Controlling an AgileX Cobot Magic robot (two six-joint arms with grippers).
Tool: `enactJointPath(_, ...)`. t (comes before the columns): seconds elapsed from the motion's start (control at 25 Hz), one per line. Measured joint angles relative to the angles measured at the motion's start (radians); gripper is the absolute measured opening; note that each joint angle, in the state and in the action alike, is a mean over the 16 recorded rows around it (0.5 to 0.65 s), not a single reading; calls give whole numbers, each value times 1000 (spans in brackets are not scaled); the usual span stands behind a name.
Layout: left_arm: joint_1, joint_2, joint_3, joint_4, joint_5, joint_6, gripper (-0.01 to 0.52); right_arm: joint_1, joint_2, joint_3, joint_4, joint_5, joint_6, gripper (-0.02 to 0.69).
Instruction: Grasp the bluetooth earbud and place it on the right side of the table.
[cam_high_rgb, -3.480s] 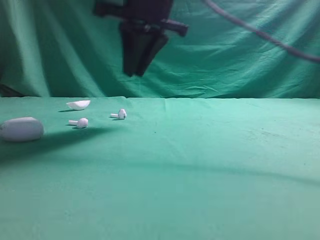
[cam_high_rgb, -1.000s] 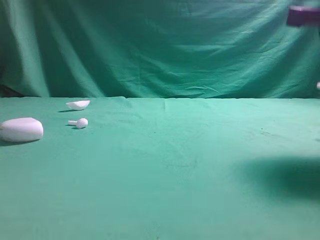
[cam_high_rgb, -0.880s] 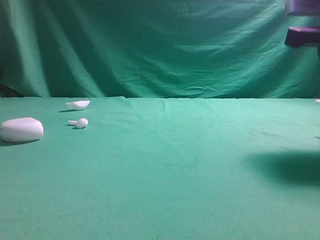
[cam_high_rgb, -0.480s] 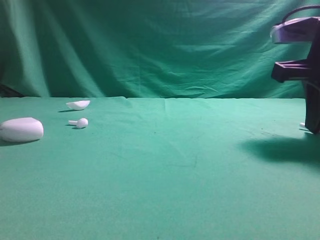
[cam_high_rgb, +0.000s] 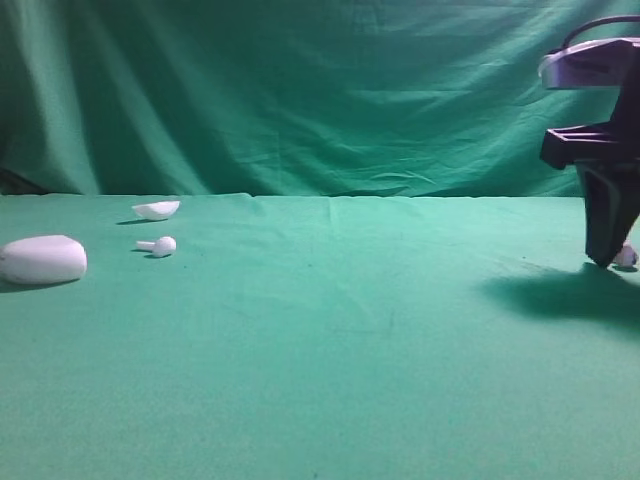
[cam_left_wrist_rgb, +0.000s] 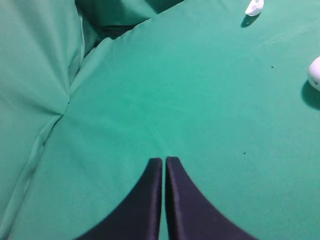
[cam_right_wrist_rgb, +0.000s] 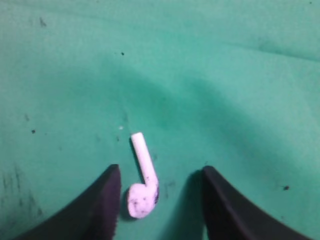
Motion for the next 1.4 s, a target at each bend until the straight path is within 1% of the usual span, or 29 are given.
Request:
enactJointPath(0.16,0,0,0,0,0,0,0,0,-43,-18,5,40,0,382)
enactJointPath(0.28,0,0,0,0,0,0,0,0,-110,-32,10,85,0,401)
enactJointPath(0.4,0,0,0,0,0,0,0,0,-209,-47,17,143,-2,354)
enactJointPath(0.76,0,0,0,0,0,0,0,0,-643,-42,35,294,-23,102)
enactJointPath(0.92,0,0,0,0,0,0,0,0,-846,12,42,324,-35,22)
enactJointPath(1.08,0,0,0,0,0,0,0,0,-1031,91,47,327,-44,0)
enactJointPath(1.4,0,0,0,0,0,0,0,0,-1311,232,79,302,-51,0)
